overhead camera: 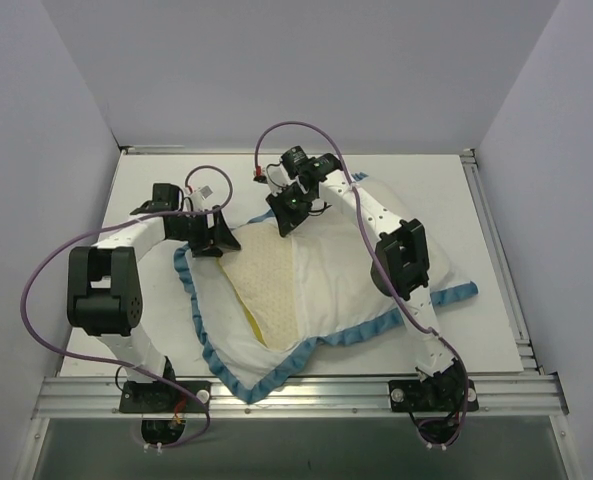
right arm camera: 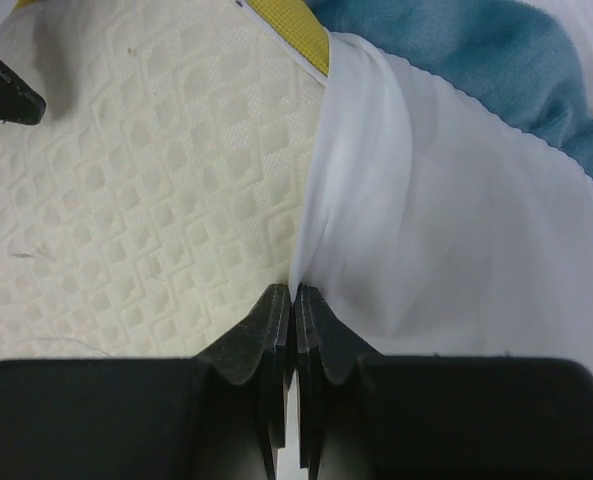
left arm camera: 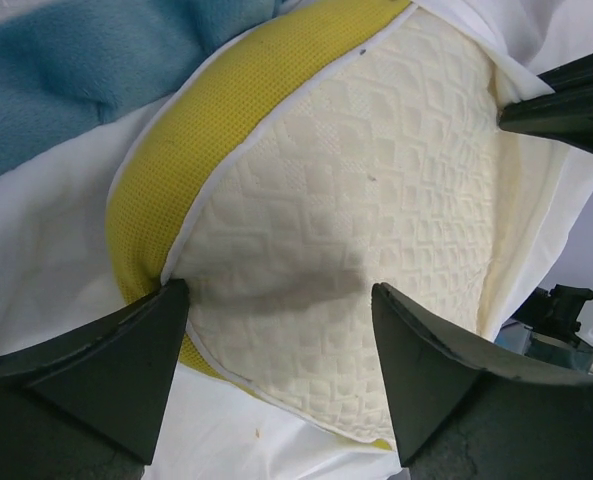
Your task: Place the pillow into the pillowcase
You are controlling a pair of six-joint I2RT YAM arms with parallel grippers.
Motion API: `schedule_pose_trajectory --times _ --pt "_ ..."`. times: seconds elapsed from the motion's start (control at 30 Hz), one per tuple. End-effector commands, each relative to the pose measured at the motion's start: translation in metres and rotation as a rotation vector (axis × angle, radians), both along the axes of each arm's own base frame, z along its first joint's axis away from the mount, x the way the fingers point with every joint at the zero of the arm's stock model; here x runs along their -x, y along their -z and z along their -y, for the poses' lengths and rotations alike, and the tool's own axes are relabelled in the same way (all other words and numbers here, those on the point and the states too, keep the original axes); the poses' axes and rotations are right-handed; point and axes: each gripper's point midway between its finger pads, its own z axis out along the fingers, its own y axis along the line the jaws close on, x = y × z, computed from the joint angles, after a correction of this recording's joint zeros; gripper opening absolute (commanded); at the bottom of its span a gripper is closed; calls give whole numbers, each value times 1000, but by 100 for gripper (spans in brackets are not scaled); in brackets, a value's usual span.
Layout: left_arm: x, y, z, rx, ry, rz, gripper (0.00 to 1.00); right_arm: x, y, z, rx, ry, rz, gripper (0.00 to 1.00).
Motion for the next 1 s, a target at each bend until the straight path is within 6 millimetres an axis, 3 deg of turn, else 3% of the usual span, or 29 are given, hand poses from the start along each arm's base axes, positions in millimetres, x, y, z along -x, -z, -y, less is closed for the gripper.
schedule_pose_trajectory --times 0.0,0.07,0.13,0.17,0.2,0.23,0.27,0.33,0.37,0.4,0.43,0.47,0.53,0.6,0.67,0.7,0.8,0.83,0.87,0.9,0.93,0.97 --pt "15 1 2 -20 12 -18 82 17 -61 -13 -126 0 0 0" --pt "19 18 20 -14 48 -45 80 25 -75 -26 -188 -21 -22 0" --pt "18 24 42 71 45 -91 69 34 -85 -38 -238 -48 -44 0" --pt "3 18 55 123 54 -18 64 39 -89 -43 -256 -55 -56 0" --pt "1 6 73 218 43 -41 59 45 -94 -49 -281 -49 -82 0" --pt "0 5 83 274 35 -44 48 54 -106 -55 -333 -67 -121 0" --pt "-27 -27 97 390 1 67 44 62 -113 -60 -361 -69 -152 0" --pt "-37 -50 116 493 17 105 33 82 -142 -72 -446 -84 -210 0" --pt "-50 -77 123 555 34 211 29 93 -147 -75 -473 -106 -244 0" --pt "-53 -93 128 623 1 179 28 97 -167 -77 -526 -116 -217 0" --pt "-59 -103 129 659 -16 201 26 97 -172 -77 -545 -117 -212 0" --pt "-60 -114 131 690 -14 215 23 99 -162 -74 -532 -104 -232 0" --pt "-55 -113 134 693 -15 210 20 90 -147 -67 -509 -84 -226 0" --pt "-43 -96 129 683 -45 160 18 74 -119 -53 -455 -17 -247 0" --pt "-34 -89 123 675 -73 143 24 62 -102 -42 -399 -6 -200 0" --pt "-24 -77 118 663 -92 106 31 54 -86 -35 -334 18 -173 0" --pt "-15 -77 101 636 -106 114 61 46 -60 -24 -234 17 -130 0" --pt "-13 -87 94 626 -106 143 66 42 -54 -19 -193 26 -105 0" --pt "-11 -79 84 589 -139 93 70 41 -48 -16 -160 26 -92 0" --pt "-18 -75 65 519 -148 164 75 47 -39 -16 -119 12 -98 1" --pt "-27 -96 53 473 -146 249 77 44 -38 -15 -84 14 -71 9" --pt "-20 -76 39 348 -127 234 79 47 -36 -16 -55 10 -67 34"
